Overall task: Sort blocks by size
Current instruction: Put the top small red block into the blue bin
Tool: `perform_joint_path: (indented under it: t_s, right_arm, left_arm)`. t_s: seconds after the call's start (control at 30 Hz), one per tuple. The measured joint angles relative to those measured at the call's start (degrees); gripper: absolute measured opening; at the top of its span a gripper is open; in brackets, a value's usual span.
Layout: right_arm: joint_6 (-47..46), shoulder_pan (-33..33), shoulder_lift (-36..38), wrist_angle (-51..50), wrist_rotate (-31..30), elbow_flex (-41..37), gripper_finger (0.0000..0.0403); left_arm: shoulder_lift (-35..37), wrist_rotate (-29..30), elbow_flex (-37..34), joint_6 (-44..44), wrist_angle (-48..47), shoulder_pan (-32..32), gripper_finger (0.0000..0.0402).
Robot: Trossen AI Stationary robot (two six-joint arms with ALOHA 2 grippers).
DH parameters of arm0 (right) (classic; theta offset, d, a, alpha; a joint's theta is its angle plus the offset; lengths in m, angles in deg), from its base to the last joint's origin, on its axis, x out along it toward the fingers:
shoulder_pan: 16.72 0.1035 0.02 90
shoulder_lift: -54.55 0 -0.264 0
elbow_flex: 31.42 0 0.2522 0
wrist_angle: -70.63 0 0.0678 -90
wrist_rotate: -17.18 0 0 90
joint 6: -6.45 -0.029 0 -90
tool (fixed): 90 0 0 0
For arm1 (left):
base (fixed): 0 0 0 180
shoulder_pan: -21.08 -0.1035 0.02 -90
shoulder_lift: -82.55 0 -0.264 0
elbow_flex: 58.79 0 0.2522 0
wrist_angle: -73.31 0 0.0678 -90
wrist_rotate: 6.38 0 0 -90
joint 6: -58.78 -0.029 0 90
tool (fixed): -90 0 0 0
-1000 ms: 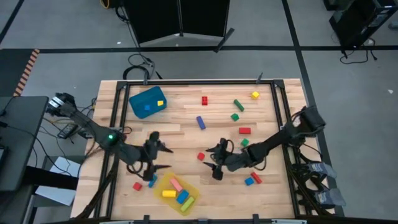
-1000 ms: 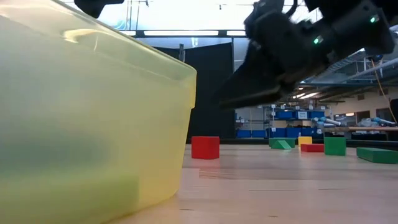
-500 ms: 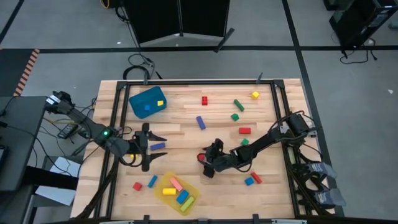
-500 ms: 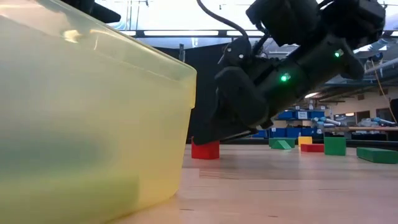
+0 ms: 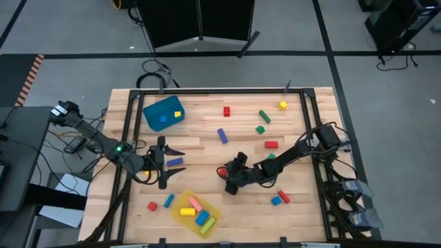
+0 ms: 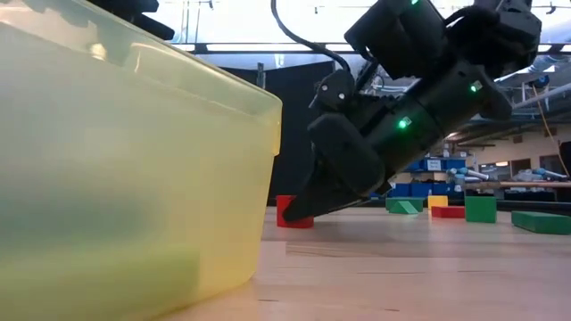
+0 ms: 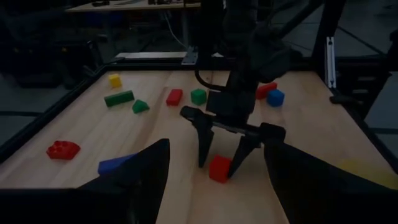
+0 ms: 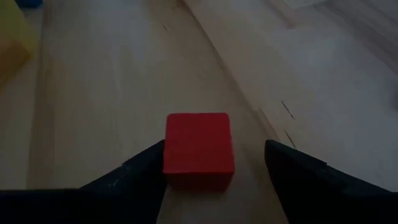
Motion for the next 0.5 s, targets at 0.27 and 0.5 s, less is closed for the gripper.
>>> perform_joint_path:
  t_s: [0.27,0.5]
  right_arm:
    - [3.06,-0.83,0.00,0.68,0.02,0.00,0.0150]
    - [10.53,-3.19,0.00,8.17,1.51,1.50,0.0145]
  left_arm:
    - [0.00,0.85,0.00,-0.17,0.02,0.00,0.0269]
    - [0.46,3.48,0.00,-0.19,3.50,0.00,0.0269]
